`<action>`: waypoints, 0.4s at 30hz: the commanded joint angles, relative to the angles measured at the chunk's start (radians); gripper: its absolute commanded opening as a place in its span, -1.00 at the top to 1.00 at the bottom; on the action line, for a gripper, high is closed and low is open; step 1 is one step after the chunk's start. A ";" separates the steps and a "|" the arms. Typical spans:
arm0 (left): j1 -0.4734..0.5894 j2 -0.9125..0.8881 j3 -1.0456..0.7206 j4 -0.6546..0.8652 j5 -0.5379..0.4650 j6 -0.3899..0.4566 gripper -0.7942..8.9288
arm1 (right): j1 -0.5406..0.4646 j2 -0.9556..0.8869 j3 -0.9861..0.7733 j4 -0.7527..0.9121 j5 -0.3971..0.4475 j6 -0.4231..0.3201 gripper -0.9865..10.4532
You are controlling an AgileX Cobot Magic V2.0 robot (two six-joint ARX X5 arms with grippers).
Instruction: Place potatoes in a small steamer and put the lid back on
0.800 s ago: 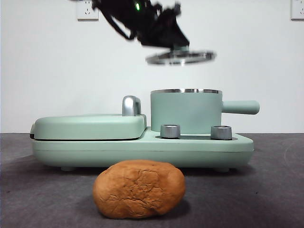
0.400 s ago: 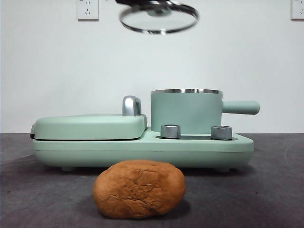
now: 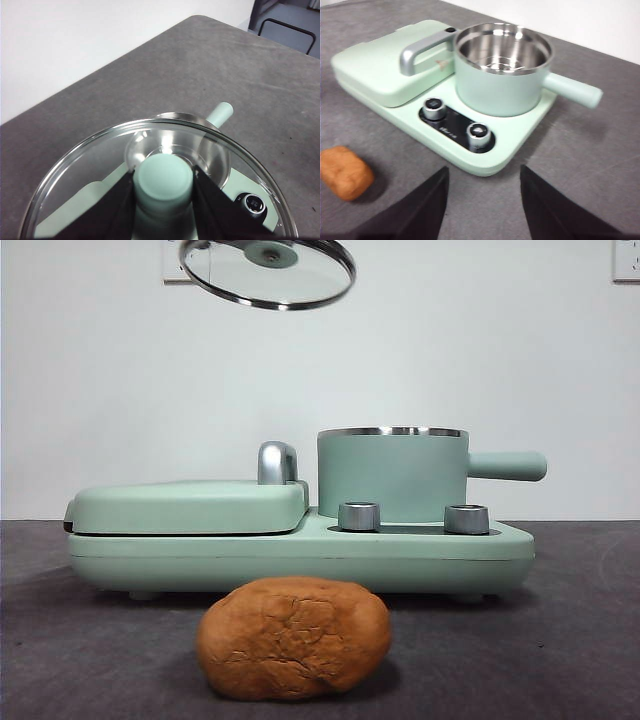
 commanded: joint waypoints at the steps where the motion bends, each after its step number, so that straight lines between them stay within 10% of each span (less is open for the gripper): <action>1: 0.001 -0.056 -0.011 0.038 0.005 0.008 0.80 | 0.027 0.029 0.024 0.006 -0.004 0.011 0.43; 12: 0.060 -0.289 -0.249 0.040 0.005 -0.028 0.80 | 0.198 0.211 0.050 0.016 -0.003 -0.048 0.40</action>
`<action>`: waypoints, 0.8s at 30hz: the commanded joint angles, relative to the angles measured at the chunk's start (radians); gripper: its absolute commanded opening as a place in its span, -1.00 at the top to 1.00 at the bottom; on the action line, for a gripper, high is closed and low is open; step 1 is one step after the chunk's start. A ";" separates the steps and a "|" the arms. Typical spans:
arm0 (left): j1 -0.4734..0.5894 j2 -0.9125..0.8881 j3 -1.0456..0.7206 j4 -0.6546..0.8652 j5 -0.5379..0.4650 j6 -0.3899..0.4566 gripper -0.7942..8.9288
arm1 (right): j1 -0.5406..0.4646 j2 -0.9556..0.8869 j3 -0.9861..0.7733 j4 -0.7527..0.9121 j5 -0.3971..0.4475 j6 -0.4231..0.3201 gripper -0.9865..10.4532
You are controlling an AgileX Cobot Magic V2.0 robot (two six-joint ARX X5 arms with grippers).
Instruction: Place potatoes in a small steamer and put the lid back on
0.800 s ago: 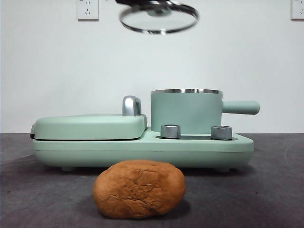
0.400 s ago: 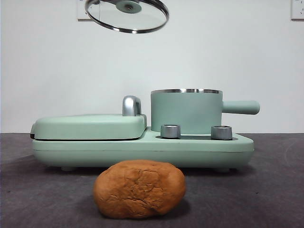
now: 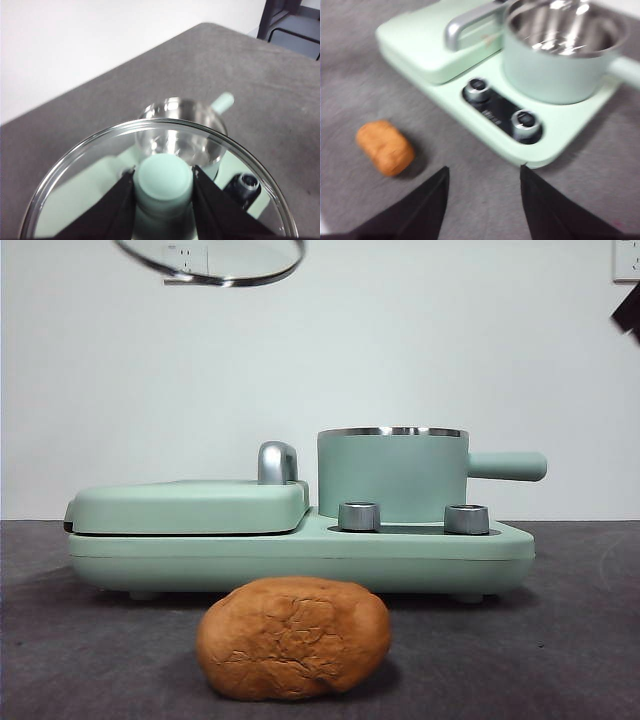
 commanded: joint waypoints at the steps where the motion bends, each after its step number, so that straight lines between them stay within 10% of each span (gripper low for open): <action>1: 0.013 -0.062 -0.039 0.027 0.005 -0.027 0.80 | 0.052 0.043 0.017 0.012 -0.004 -0.033 0.38; 24: 0.105 -0.356 -0.320 -0.018 -0.041 -0.145 0.80 | 0.506 0.608 0.091 0.306 0.150 -0.091 0.22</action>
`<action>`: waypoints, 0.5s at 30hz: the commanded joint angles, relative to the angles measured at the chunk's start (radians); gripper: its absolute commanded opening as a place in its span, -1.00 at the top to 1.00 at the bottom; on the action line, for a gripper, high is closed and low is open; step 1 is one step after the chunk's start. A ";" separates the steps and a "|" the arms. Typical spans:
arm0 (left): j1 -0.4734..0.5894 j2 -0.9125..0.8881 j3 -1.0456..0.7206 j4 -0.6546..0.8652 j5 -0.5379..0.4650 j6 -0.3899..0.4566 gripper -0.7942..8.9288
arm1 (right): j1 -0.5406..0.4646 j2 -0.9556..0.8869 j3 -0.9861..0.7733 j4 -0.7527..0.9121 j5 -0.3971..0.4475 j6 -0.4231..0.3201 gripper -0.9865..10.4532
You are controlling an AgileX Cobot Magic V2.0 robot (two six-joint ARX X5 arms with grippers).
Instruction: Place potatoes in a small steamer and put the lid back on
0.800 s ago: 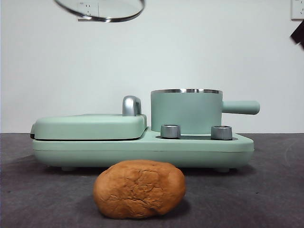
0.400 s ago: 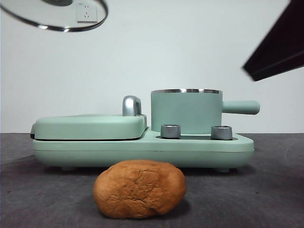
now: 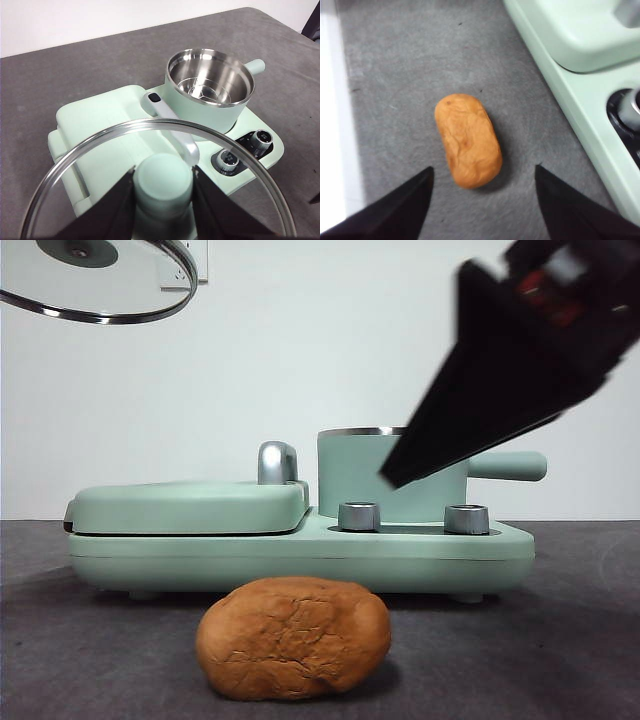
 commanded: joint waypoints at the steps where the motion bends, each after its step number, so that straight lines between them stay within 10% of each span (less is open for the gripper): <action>1: -0.002 -0.001 0.018 0.028 0.001 -0.006 0.80 | 0.029 0.077 0.055 0.016 0.010 -0.037 0.22; 15: -0.002 -0.001 0.018 0.028 0.001 -0.006 0.80 | 0.064 0.402 0.283 -0.100 -0.008 -0.105 0.22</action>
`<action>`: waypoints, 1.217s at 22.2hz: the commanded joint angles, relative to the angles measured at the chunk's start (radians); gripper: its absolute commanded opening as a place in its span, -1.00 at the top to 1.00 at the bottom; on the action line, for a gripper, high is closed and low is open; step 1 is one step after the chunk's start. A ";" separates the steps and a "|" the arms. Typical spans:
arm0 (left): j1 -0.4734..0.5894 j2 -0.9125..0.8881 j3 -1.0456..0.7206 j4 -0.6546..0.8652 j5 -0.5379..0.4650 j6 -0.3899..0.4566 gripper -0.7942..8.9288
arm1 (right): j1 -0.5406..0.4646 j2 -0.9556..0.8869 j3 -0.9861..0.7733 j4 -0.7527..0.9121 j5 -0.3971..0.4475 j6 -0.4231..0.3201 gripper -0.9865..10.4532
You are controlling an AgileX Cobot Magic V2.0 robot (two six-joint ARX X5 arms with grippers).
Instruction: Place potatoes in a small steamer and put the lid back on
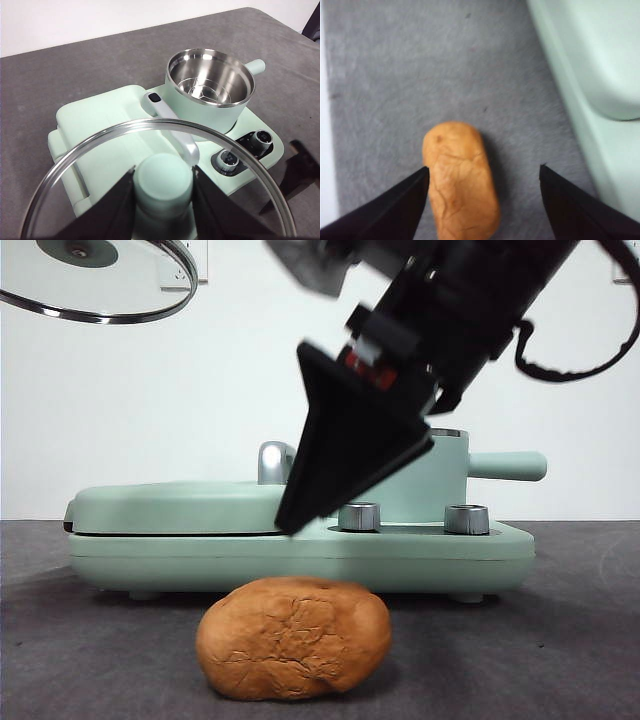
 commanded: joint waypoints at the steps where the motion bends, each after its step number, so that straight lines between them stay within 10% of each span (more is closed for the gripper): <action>1: -0.002 -0.001 0.018 0.028 0.001 -0.004 0.80 | 0.021 0.044 0.020 -0.027 -0.008 -0.030 0.22; 16: -0.002 -0.002 0.018 0.029 -0.006 0.003 0.80 | 0.070 0.152 0.020 -0.078 0.009 -0.059 0.46; 27: -0.002 -0.001 0.018 0.030 -0.006 0.004 0.80 | 0.002 -0.153 0.020 -0.381 0.011 0.198 0.49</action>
